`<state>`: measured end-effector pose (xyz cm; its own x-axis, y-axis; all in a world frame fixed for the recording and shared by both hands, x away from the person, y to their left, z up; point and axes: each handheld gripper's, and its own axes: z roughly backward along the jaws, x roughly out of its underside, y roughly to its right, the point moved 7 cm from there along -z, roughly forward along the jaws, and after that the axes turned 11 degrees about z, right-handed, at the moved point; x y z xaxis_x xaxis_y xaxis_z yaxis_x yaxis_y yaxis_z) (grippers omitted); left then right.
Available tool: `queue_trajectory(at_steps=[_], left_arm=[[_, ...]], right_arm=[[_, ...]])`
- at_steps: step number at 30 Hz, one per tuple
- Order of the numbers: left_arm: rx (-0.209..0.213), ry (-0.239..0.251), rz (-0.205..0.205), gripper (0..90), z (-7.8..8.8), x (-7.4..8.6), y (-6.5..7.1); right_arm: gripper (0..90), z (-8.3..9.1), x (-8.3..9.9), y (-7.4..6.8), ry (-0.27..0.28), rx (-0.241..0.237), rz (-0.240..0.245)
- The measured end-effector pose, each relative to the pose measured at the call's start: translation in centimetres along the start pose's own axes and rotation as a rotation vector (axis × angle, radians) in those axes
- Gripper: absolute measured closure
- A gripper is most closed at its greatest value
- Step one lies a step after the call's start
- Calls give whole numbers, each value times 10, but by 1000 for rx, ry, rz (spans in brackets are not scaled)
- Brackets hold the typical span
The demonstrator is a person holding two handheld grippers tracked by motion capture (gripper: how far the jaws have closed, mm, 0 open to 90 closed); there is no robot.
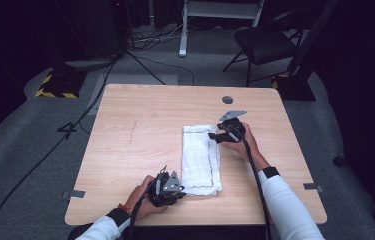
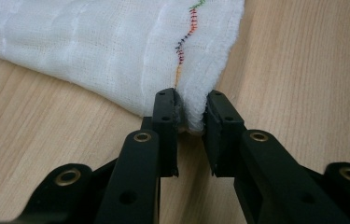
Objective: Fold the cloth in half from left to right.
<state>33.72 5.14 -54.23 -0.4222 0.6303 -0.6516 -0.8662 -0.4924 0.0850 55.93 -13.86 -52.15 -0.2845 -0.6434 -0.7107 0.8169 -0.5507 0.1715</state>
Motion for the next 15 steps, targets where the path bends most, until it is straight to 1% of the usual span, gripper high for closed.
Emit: queue_trajectory(at_steps=[3, 8, 9, 10, 12, 14, 15], left_arm=[[-3, -1, 7, 748, 0, 1, 1], [5, 14, 9, 735, 0, 1, 1], [10, 13, 7, 736, 0, 1, 1], [10, 13, 8, 740, 0, 1, 0], [14, 19, 17, 743, 0, 1, 0], [16, 20, 16, 736, 0, 2, 1], [23, 18, 18, 716, 0, 2, 1]], right_arm=[[395, -8, 0, 7, -10, 1, -32], [403, -19, 3, 12, -33, -8, -61], [403, -22, 4, 12, -40, -18, -70], [405, -25, 5, 13, -39, -39, -86], [403, -29, 6, 14, -34, -53, -123], [425, -31, 4, 15, -30, -55, -119], [483, -31, 3, 14, -31, -59, -103]])
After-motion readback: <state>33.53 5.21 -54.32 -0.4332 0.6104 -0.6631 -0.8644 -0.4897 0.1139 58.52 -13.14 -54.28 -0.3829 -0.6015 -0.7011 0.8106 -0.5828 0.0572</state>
